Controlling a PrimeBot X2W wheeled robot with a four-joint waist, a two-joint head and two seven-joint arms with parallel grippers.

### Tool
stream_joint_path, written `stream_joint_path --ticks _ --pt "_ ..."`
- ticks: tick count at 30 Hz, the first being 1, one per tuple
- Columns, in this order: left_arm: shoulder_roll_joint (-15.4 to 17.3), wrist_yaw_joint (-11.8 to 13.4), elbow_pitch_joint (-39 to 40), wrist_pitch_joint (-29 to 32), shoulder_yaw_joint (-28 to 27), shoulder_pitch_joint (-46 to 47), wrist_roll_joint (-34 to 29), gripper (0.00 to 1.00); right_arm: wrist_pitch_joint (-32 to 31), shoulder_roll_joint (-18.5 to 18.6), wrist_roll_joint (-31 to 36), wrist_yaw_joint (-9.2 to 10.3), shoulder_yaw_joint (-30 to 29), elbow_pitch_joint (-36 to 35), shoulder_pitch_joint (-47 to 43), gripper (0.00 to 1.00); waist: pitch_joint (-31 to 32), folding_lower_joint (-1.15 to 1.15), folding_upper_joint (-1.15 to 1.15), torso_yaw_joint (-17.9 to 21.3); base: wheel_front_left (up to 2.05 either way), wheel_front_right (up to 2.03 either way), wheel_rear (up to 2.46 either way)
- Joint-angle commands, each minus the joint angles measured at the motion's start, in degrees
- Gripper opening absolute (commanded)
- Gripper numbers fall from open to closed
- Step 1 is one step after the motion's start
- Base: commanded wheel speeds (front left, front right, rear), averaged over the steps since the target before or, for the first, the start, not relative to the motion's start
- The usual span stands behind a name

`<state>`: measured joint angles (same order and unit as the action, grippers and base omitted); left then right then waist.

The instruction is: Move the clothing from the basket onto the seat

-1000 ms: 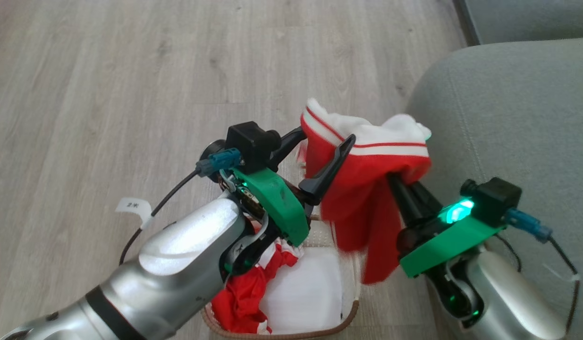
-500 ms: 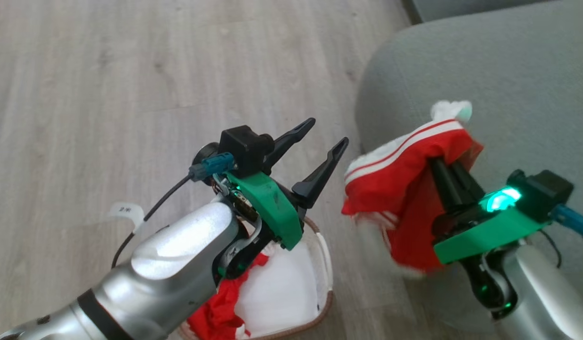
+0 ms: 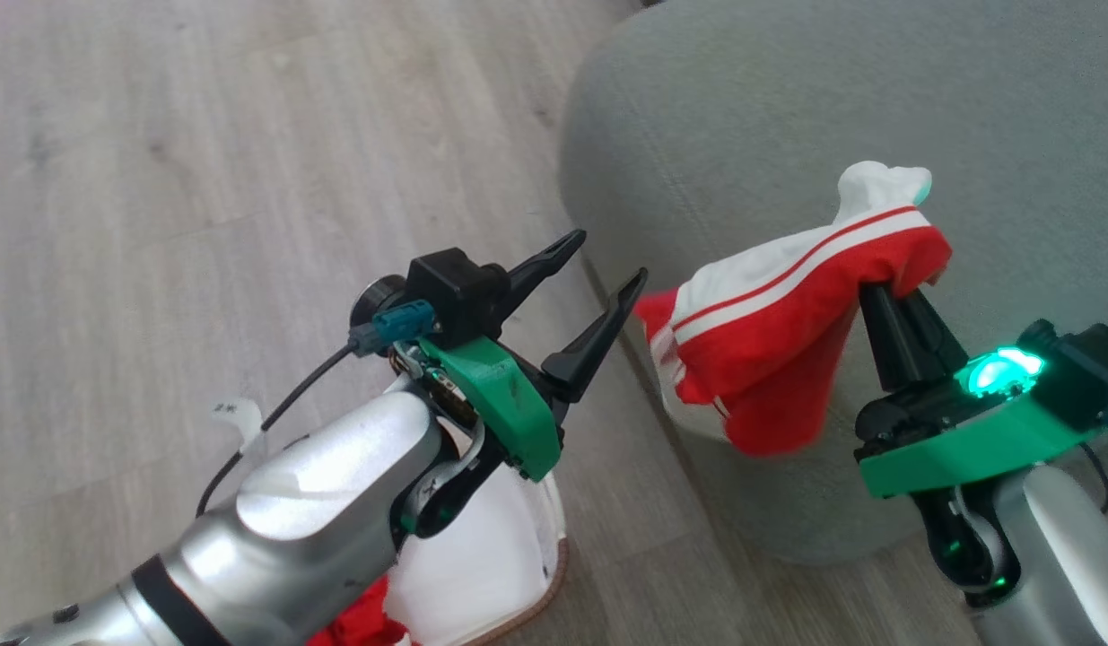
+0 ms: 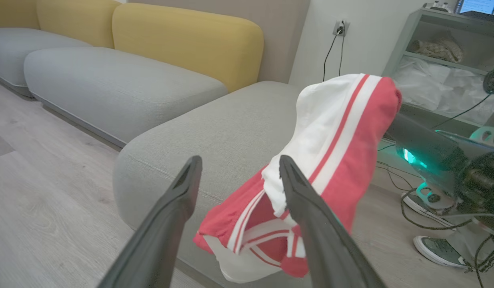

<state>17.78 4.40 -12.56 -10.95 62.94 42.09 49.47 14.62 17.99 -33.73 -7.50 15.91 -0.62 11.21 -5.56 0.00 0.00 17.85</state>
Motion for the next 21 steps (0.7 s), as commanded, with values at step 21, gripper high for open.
stream_joint_path --ticks 21 --pt "2.4 1.1 2.4 -1.3 -1.0 3.3 -2.7 1.0 0.4 -0.1 2.3 0.01 -1.8 -7.7 -0.6 0.0 -2.5 0.0 0.0 10.1 0.0 0.0 0.0"
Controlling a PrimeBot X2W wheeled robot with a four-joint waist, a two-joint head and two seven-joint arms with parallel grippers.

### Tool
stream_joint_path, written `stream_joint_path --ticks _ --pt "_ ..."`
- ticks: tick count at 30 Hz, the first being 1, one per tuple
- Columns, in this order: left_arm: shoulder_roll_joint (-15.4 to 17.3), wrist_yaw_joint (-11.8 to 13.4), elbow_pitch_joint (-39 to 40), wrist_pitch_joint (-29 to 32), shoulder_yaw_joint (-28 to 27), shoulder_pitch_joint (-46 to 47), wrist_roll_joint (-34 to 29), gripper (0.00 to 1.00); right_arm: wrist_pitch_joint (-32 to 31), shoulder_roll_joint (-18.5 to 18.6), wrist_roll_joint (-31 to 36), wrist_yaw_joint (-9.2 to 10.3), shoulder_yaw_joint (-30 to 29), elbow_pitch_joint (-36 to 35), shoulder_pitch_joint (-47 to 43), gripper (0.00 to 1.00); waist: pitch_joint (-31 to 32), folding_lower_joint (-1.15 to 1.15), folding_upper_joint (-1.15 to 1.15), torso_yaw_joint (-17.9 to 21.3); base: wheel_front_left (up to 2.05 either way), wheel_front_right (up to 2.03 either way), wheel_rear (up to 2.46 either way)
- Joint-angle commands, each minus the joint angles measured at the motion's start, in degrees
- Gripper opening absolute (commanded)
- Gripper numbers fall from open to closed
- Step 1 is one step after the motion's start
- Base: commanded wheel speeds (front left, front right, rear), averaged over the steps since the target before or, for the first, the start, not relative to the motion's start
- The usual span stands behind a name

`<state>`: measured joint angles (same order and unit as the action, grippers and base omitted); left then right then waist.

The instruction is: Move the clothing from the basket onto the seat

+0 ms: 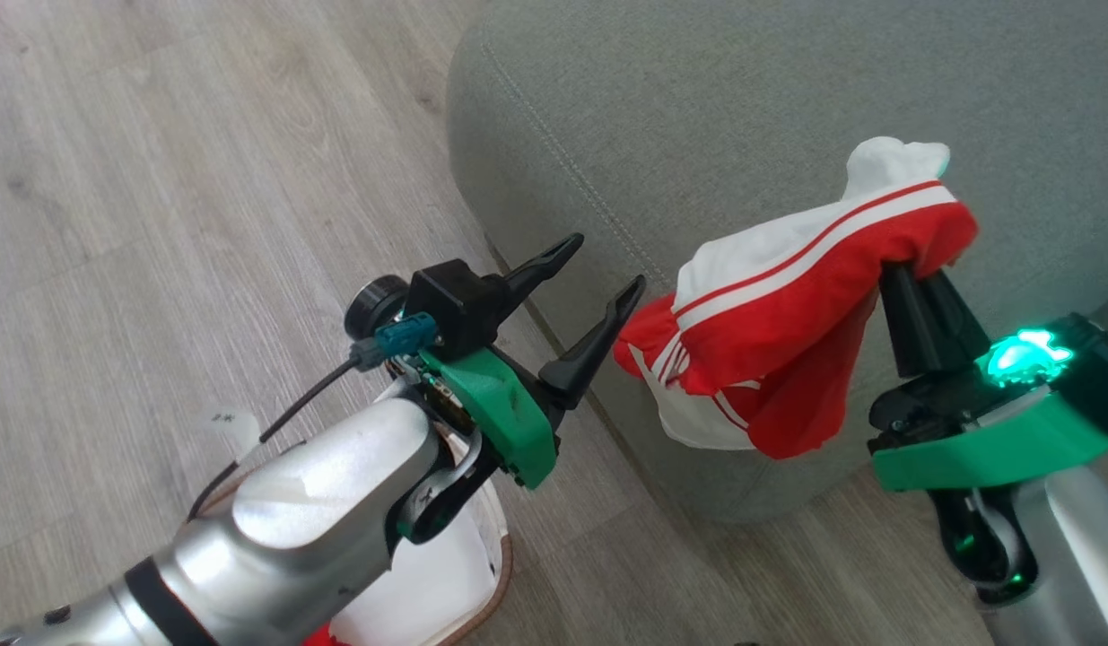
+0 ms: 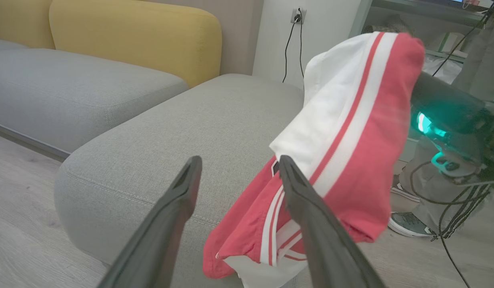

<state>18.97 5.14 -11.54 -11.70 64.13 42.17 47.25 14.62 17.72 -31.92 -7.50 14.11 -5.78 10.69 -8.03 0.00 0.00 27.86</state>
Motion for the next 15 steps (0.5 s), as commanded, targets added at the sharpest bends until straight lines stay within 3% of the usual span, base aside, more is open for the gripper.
stream_joint_path --ticks 1,8,15 --pt "1.2 0.4 1.4 -0.6 -2.2 3.3 -0.6 1.0 0.4 0.3 0.6 0.01 0.0 -2.7 0.1 0.0 -0.1 0.0 0.0 0.2 0.0 0.0 0.0" --pt "1.3 0.9 2.0 -0.9 -2.3 3.9 -1.3 1.0 0.4 2.5 1.1 0.01 0.3 -3.7 3.1 0.0 -1.1 0.0 0.0 0.2 0.0 0.0 0.0" --pt "1.7 1.0 3.0 -0.4 -2.3 5.5 -2.0 1.0 0.4 8.2 0.0 0.01 -0.3 -2.5 11.7 0.0 -3.6 0.0 0.0 -1.1 0.0 0.0 0.0"
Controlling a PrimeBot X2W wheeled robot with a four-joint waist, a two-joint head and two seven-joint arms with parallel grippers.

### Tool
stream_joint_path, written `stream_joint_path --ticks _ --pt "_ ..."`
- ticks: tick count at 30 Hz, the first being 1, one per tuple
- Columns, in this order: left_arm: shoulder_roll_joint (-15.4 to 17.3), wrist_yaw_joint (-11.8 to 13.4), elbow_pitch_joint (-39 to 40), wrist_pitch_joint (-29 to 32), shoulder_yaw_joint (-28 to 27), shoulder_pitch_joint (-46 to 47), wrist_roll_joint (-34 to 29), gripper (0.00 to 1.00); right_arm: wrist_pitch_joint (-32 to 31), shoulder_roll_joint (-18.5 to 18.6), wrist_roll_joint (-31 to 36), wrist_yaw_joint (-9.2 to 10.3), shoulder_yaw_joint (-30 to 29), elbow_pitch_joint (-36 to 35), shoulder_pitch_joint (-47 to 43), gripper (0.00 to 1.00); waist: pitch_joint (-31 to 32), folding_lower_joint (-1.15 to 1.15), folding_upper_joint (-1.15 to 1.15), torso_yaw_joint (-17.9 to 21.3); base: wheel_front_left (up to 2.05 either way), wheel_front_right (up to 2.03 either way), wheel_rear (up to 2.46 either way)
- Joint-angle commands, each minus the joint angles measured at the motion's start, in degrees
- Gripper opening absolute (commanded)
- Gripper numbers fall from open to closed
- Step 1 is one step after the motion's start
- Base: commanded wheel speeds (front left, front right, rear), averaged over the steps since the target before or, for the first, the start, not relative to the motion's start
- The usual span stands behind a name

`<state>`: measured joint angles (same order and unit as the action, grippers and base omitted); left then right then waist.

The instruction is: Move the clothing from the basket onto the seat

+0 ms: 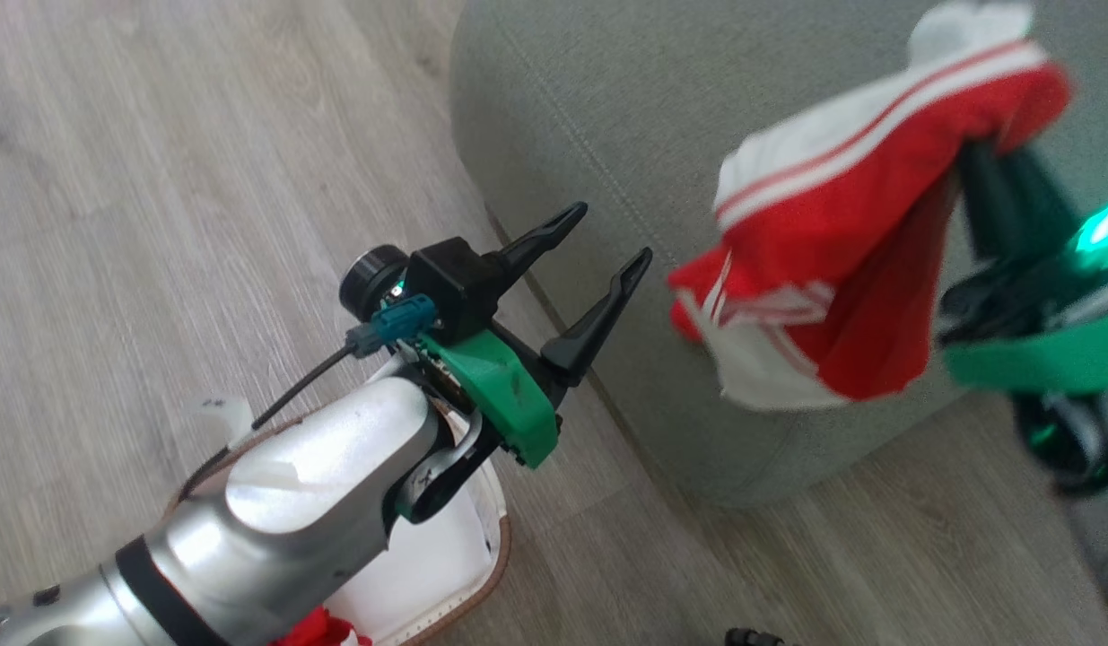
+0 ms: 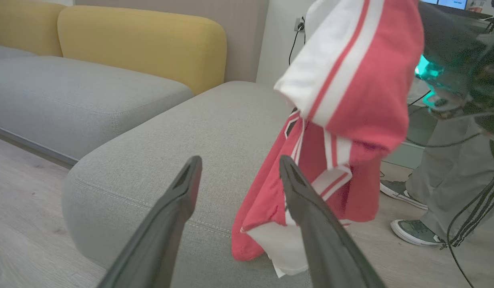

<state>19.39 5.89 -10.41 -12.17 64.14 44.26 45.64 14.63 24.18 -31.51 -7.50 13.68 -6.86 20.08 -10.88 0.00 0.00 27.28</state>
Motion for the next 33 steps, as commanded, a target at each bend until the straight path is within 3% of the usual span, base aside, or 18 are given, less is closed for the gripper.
stream_joint_path --ticks 1,5,20,26,33 --pt "1.4 0.3 2.1 0.2 -2.3 3.7 -0.6 1.0 0.4 2.7 -0.7 0.01 0.1 -1.0 3.8 0.0 -1.2 0.0 0.0 -0.8 0.0 0.0 0.0" --pt "1.9 0.4 3.5 1.3 -2.1 5.6 -1.6 1.0 0.4 8.1 -2.8 0.01 -0.7 2.4 10.5 0.0 -4.5 0.0 0.0 -2.4 0.0 0.0 0.0" --pt "3.5 0.7 8.4 5.4 -1.3 13.6 -6.2 1.0 0.4 22.3 -9.6 0.01 -6.3 16.9 27.8 0.0 -17.9 0.0 0.0 -6.0 0.0 0.0 0.0" --pt "3.4 0.2 9.5 6.5 -1.0 16.5 -7.6 1.0 0.4 24.4 -9.4 0.01 -5.1 24.6 33.3 0.0 -22.9 0.0 0.0 -7.3 0.0 0.0 0.0" --pt "3.1 -0.1 9.8 7.0 -0.9 18.4 -8.2 1.0 0.4 22.6 -8.7 0.01 -1.3 34.0 37.6 0.0 -26.8 0.0 0.0 -9.0 0.0 0.0 0.0"
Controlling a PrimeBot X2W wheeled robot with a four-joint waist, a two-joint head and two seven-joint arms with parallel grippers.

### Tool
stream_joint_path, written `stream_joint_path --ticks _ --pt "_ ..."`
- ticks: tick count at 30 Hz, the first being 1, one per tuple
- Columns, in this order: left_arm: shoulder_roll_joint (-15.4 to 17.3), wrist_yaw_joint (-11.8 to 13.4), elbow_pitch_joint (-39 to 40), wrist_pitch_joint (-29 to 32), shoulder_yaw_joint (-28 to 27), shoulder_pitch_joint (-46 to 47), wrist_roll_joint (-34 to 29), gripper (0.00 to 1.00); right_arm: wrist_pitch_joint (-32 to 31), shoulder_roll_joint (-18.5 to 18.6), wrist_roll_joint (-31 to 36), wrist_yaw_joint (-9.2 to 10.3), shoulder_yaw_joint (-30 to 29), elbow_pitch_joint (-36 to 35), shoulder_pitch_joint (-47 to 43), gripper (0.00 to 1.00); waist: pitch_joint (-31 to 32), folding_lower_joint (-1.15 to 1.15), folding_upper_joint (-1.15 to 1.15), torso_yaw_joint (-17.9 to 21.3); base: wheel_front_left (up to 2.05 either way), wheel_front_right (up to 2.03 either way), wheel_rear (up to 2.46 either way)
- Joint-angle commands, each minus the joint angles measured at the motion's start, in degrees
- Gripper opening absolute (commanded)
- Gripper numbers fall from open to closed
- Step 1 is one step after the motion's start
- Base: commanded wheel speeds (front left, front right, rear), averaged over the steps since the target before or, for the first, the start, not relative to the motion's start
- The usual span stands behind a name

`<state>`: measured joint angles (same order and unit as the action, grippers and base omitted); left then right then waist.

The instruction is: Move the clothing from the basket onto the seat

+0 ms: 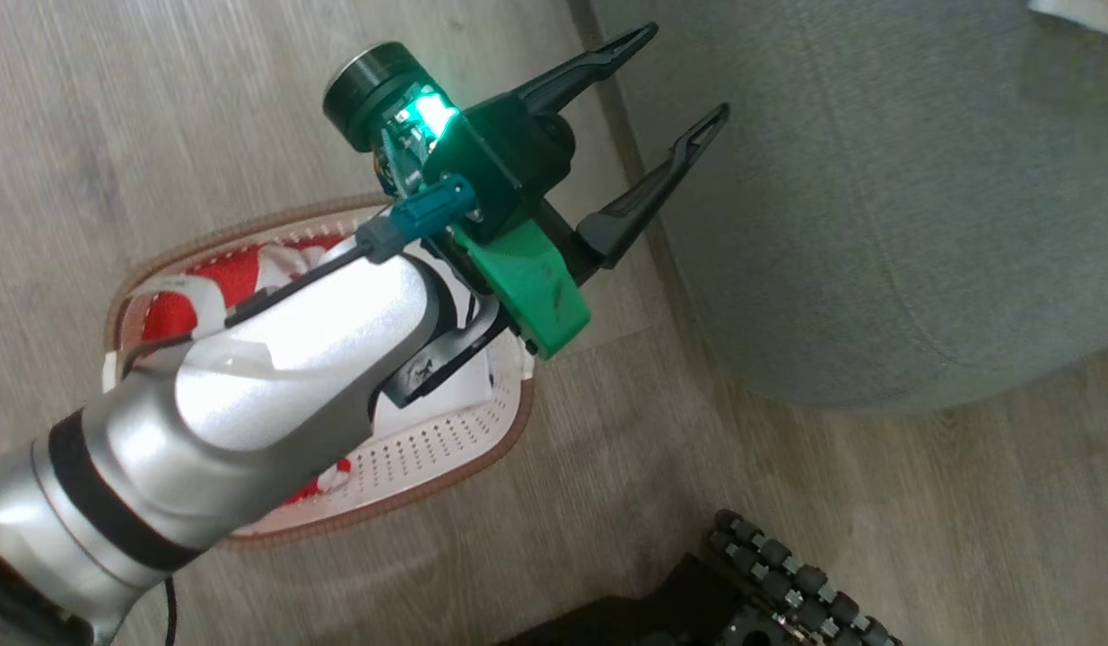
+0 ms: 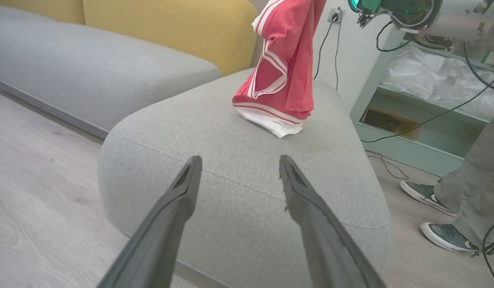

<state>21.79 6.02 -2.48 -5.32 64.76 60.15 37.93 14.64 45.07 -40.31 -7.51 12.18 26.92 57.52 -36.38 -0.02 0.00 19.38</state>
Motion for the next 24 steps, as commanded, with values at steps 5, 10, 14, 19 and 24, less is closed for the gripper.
stream_joint_path --ticks 5,10,14,19,24 --pt "0.6 -0.3 1.5 -0.2 -1.5 2.7 -0.5 1.0 -1.8 0.4 -1.0 0.02 6.4 8.1 1.5 0.0 -2.3 0.02 0.0 -2.3 0.0 0.0 0.0" --pt "0.6 -0.3 1.2 -0.7 -1.6 2.6 -0.3 1.0 -6.9 -0.8 -3.1 0.02 12.8 13.8 2.0 0.0 -2.3 0.02 0.0 -3.2 0.0 0.0 0.0" --pt "0.6 -0.1 1.1 -1.0 -1.6 2.6 -0.1 1.0 -11.0 -0.6 -5.1 0.02 17.1 16.0 2.1 0.0 -2.1 0.02 0.0 -3.6 0.0 0.0 0.0" --pt "0.5 0.0 0.9 -1.3 -1.6 2.5 0.1 1.0 -16.5 -0.2 -8.0 0.02 20.2 17.8 2.1 0.0 -1.8 0.02 0.0 -3.9 0.0 0.0 0.0" --pt "0.5 0.0 0.7 -1.7 -1.7 2.2 0.3 1.0 -18.1 0.2 -9.8 0.02 22.5 18.4 2.9 0.0 -1.1 0.02 0.0 -4.0 0.0 0.0 0.0"
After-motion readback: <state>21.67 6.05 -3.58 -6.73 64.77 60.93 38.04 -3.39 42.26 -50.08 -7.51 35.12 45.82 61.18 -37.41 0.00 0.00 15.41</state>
